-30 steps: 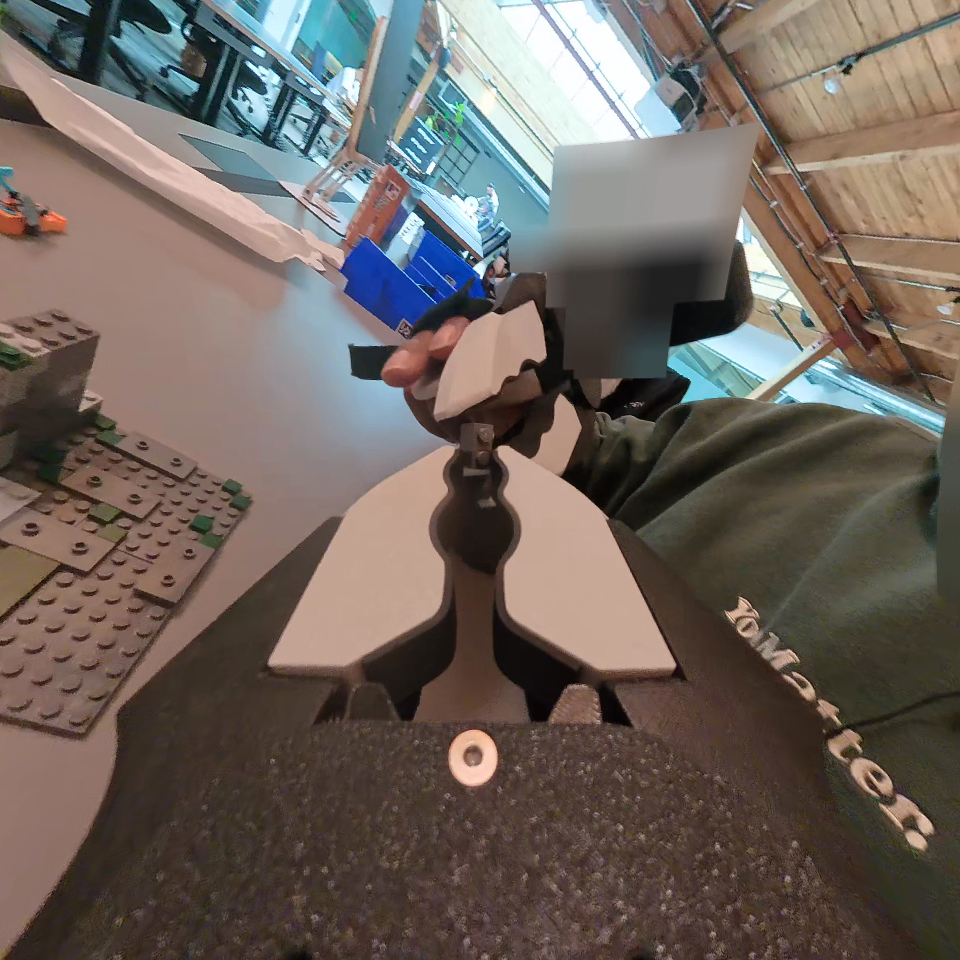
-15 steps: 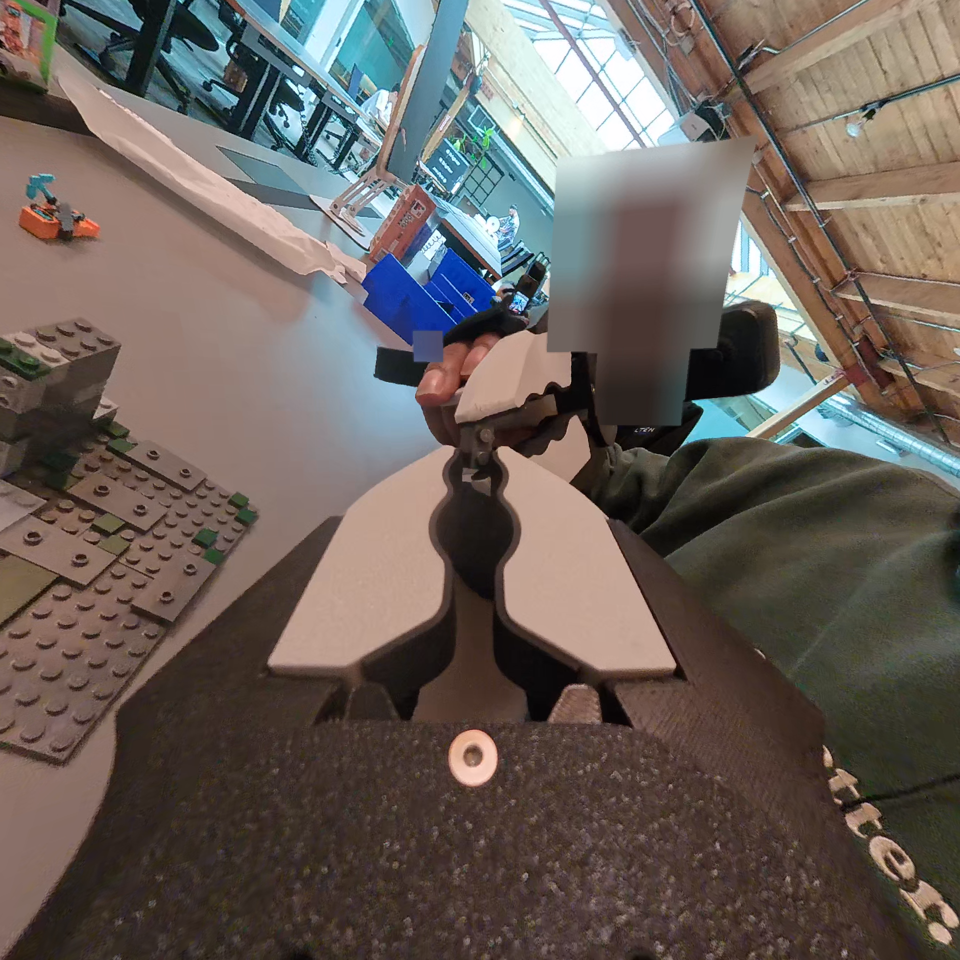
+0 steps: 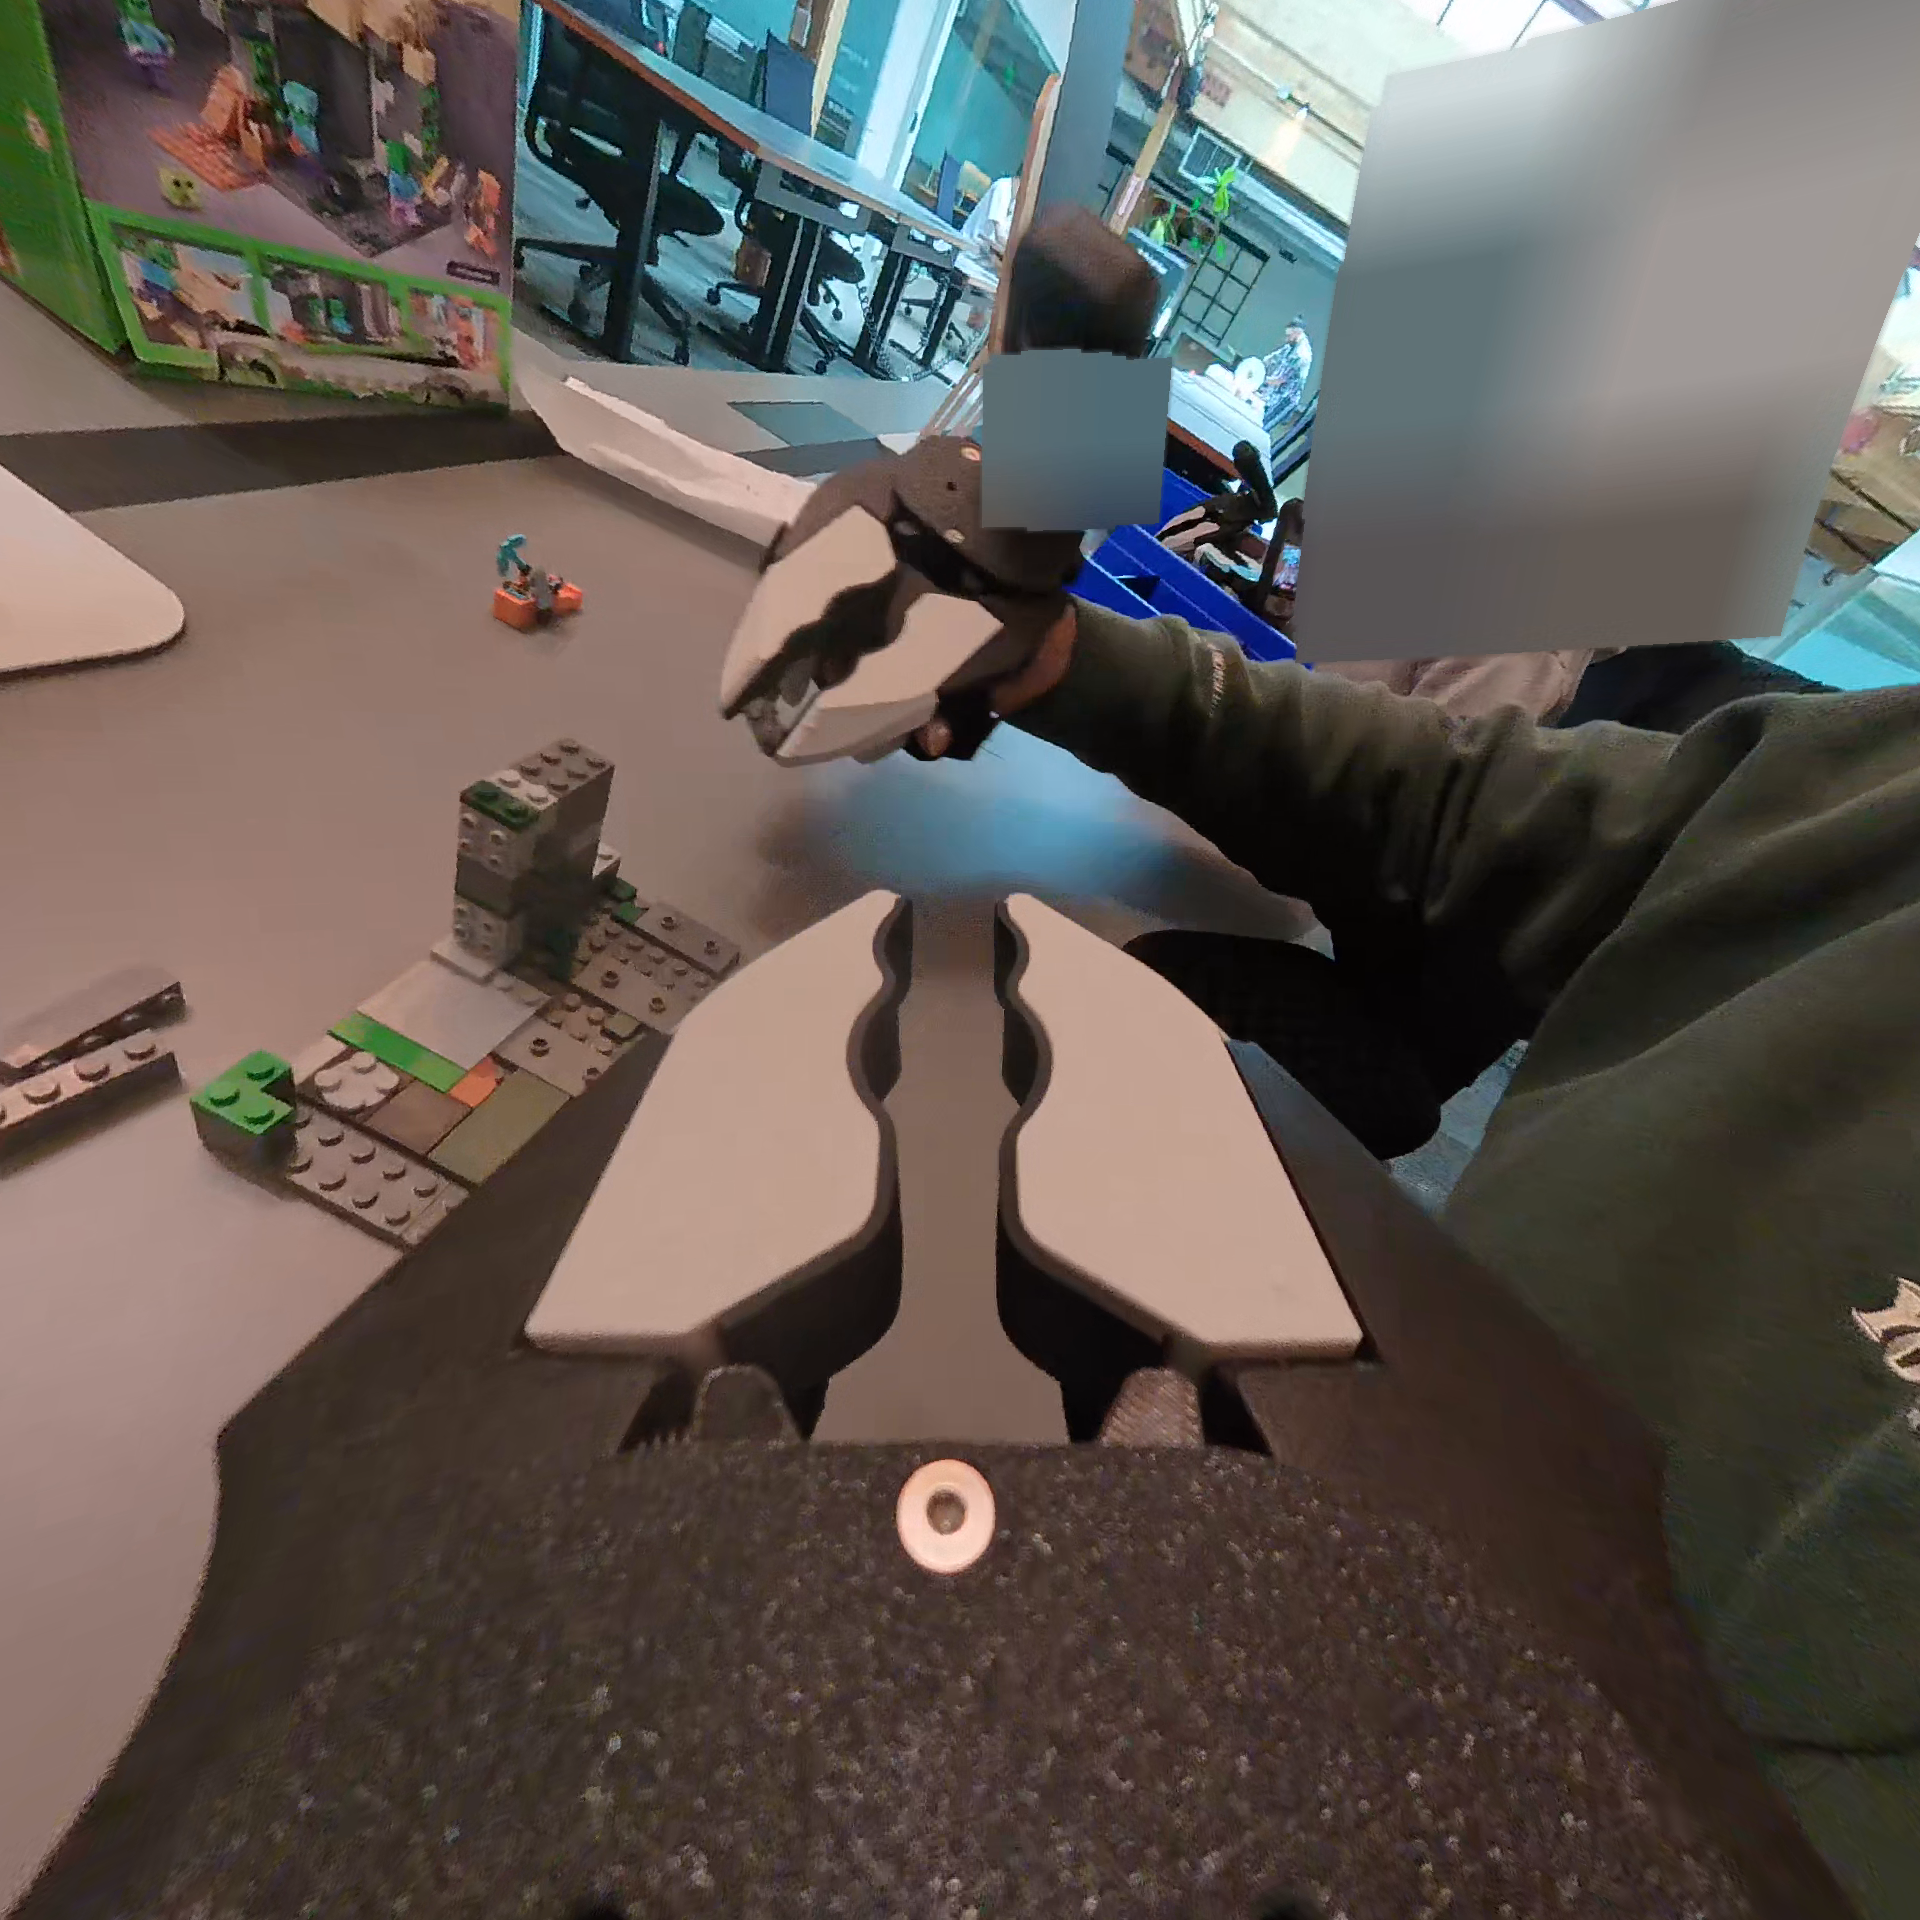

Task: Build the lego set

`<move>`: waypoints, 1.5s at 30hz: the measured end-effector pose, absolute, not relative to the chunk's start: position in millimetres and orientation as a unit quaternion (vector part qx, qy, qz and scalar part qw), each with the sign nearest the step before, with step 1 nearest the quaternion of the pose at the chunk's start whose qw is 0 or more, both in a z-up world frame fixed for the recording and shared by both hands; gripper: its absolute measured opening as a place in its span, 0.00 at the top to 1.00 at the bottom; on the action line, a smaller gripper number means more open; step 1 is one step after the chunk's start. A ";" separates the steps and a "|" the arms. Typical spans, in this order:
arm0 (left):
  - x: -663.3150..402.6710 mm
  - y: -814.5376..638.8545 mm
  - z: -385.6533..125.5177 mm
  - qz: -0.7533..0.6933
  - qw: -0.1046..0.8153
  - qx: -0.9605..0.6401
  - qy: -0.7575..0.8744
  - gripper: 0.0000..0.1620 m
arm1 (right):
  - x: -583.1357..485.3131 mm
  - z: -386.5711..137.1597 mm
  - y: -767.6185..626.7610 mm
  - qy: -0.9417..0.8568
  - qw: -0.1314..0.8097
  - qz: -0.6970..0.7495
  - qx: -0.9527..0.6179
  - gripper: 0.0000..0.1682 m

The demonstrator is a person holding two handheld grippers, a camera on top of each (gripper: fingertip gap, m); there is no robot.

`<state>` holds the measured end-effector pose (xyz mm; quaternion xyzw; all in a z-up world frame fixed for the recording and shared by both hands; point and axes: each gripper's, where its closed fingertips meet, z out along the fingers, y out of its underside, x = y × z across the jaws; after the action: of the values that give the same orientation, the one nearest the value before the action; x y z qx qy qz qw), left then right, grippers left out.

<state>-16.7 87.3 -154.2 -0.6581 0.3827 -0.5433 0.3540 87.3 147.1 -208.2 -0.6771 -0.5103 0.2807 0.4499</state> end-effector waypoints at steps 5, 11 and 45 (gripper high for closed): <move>-16.2 92.3 -171.4 -0.528 0.344 -0.673 0.389 0.91 | 93.3 -249.5 164.8 -0.534 0.386 0.267 -0.703 0.90; -11.8 96.5 -186.8 -0.526 0.326 -0.680 0.393 0.92 | 89.7 -272.1 167.1 -0.570 0.342 0.252 -0.703 0.89; -12.7 79.8 -196.6 -0.481 0.345 -0.672 0.445 0.92 | 79.2 -250.7 165.6 -0.509 0.388 0.195 -0.743 0.91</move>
<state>-12.7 79.8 -196.6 -0.6720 0.4450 -0.4809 0.3451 79.2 165.6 -250.7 -0.7433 -0.5090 0.1953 0.3876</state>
